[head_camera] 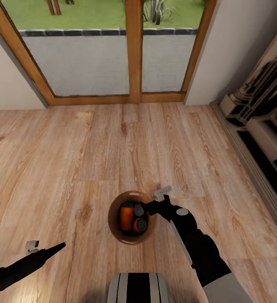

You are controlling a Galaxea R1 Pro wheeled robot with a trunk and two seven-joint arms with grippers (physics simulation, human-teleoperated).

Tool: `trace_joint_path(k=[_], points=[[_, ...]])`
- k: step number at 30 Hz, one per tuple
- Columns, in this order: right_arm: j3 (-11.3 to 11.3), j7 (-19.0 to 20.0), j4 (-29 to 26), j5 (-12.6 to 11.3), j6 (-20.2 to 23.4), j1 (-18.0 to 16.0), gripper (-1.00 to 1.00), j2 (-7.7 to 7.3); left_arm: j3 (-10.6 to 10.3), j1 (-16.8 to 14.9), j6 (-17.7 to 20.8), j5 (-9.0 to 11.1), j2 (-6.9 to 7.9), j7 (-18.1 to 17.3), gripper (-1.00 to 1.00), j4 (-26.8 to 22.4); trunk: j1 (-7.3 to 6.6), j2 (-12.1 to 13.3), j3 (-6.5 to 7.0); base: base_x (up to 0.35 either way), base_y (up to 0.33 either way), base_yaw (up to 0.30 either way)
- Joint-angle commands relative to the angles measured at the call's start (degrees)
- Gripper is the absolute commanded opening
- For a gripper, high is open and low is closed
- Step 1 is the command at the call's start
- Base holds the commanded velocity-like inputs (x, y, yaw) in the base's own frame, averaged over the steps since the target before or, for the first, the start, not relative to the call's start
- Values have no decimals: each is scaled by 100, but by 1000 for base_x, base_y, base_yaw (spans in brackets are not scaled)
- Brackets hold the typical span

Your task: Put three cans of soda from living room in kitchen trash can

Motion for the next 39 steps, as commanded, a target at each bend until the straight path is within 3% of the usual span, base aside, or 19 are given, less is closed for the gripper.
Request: trace_joint_path(k=[1,8,15,22,34,39], points=[[0,0,0,0,0,0,100,0,-1,0,0,0,0,0,100,0,-2,2,23,0,0,0],[0,0,0,-1,0,0,100,0,-1,0,1,0,0,-1,100,0,-80,130,165,0,0,0],[0,0,0,0,0,0,100,0,7,0,0,1,0,-9,100,0,-80,130,165,0,0,0],[0,0,0,-1,0,0,100,0,4,0,0,0,0,-9,100,0,-234,411,291,0,0,0],[0,0,0,-1,1,0,100,0,9,0,0,2,0,-9,100,0,-234,411,291,0,0,0],[0,0,0,-1,3,0,100,0,5,1,4,1,0,-9,100,0,-343,611,381,0,0,0]])
